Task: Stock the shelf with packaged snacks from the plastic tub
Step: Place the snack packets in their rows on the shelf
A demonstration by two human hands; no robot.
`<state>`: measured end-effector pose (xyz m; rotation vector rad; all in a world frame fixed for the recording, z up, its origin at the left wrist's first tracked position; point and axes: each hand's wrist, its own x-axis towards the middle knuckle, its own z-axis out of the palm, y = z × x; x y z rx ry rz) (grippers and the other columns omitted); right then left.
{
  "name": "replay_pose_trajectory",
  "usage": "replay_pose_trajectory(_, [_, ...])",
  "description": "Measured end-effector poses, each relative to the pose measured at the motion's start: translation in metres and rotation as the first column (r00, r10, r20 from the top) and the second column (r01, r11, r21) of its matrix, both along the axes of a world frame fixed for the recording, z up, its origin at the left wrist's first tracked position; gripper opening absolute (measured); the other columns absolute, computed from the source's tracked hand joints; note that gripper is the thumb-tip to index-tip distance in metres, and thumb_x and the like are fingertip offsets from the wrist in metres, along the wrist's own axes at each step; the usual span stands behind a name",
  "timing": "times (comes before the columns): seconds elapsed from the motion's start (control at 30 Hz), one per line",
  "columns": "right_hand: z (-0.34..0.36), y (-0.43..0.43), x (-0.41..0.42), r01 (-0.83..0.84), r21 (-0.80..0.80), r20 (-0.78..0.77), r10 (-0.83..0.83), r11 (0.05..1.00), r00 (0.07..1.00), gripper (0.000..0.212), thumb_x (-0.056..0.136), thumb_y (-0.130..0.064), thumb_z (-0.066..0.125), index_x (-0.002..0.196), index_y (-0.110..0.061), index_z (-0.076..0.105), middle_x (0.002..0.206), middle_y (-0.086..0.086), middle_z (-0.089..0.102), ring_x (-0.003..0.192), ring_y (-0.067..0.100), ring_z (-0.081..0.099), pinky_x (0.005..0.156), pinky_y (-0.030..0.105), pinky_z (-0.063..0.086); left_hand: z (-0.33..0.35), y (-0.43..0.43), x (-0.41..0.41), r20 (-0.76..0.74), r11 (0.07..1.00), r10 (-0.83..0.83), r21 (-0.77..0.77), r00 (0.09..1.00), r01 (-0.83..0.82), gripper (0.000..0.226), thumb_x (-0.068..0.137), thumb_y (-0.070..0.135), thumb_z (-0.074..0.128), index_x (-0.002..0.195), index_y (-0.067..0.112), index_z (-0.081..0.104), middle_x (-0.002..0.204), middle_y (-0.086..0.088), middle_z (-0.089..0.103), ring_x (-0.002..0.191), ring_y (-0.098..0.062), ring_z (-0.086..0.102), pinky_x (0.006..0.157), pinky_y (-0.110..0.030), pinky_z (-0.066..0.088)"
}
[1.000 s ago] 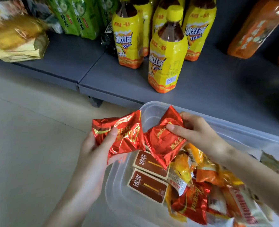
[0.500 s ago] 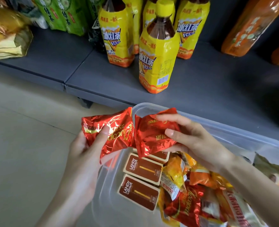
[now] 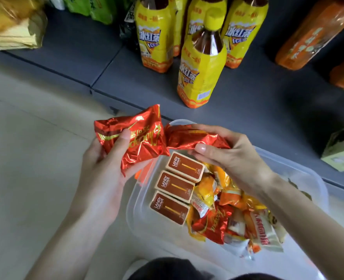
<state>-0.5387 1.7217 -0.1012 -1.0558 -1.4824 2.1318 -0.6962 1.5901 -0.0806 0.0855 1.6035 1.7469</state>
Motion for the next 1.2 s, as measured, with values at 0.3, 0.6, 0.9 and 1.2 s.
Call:
replay_pose_trajectory(0.3, [0.172,-0.031,-0.035,-0.145,-0.055,0.142,0.152,0.988,0.978,0.044,0.056,-0.02,0.08,0.099,-0.013,0.073,0.1,0.02,0.071,0.09,0.027,0.068,0.089,0.039,0.054,0.166,-0.048,-0.025,0.002,0.997,0.077,-0.015,0.997,-0.077,0.027,0.08,0.024,0.058,0.105,0.015,0.063,0.1,0.0,0.075,0.095,-0.017,0.071,0.075,-0.037,0.059])
replay_pose_trajectory(0.6, [0.355,-0.069,-0.075,-0.177,-0.212,0.232,0.225,0.961,0.946,0.064,0.066,-0.041,0.071,0.123,-0.016,0.061,0.116,0.002,0.069,0.11,0.016,0.064,0.093,0.042,0.051,0.347,-0.092,-0.049,0.083,0.989,0.14,0.028,0.987,-0.143,0.021,0.086,0.016,0.058,0.106,0.015,0.063,0.098,0.002,0.075,0.094,-0.016,0.071,0.071,-0.029,0.059])
replay_pose_trajectory(0.9, [0.519,-0.081,-0.089,-0.008,-0.161,0.297,0.056,0.987,0.953,0.047,0.065,-0.037,0.075,0.105,-0.014,0.069,0.097,0.006,0.075,0.091,0.021,0.071,0.088,0.037,0.049,0.488,-0.11,-0.07,0.205,0.982,-0.036,0.188,0.978,-0.003,0.064,0.056,0.012,0.082,0.117,0.006,0.061,0.11,-0.013,0.071,0.103,-0.024,0.068,0.078,-0.028,0.057])
replay_pose_trajectory(1.2, [0.605,-0.046,-0.085,0.209,-0.157,0.222,-0.172,0.965,0.96,0.049,0.063,-0.021,0.076,0.108,-0.004,0.062,0.099,0.015,0.072,0.083,0.022,0.072,0.066,0.027,0.056,0.563,-0.074,-0.086,0.233,0.971,-0.177,0.201,0.956,0.131,0.106,0.018,0.029,0.099,0.114,0.004,0.062,0.106,-0.015,0.072,0.096,-0.025,0.071,0.068,-0.023,0.057])
